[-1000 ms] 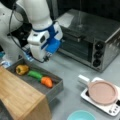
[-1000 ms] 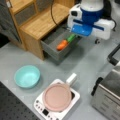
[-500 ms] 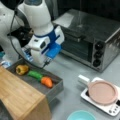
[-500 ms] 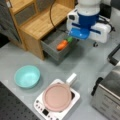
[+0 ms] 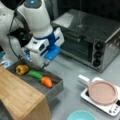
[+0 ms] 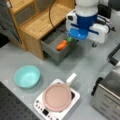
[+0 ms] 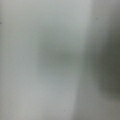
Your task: Open the drawer. Pick up the carrot. Put the carrots in the drawer.
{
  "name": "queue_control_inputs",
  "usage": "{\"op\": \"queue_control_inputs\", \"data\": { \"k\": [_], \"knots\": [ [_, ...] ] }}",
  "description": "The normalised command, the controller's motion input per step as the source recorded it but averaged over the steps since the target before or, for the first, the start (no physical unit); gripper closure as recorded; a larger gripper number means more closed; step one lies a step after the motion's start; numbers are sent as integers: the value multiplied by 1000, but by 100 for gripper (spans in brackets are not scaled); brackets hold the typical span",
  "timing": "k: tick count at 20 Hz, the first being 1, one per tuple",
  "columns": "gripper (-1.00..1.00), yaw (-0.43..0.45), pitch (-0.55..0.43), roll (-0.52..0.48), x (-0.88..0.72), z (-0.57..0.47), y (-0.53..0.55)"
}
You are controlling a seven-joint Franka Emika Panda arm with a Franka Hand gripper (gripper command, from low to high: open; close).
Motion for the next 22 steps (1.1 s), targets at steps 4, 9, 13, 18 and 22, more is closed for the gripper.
{"op": "queue_control_inputs", "data": {
  "k": [4, 9, 13, 18, 22],
  "knots": [
    [-100, -124, 10, 17, 58, -65, 35],
    [-100, -124, -5, -3, 37, -82, 24],
    [-100, -125, -23, -32, 45, -101, -4],
    [-100, -126, -34, -78, 33, -98, 4],
    [-100, -98, -44, -96, 20, -102, -1]
  ]
}}
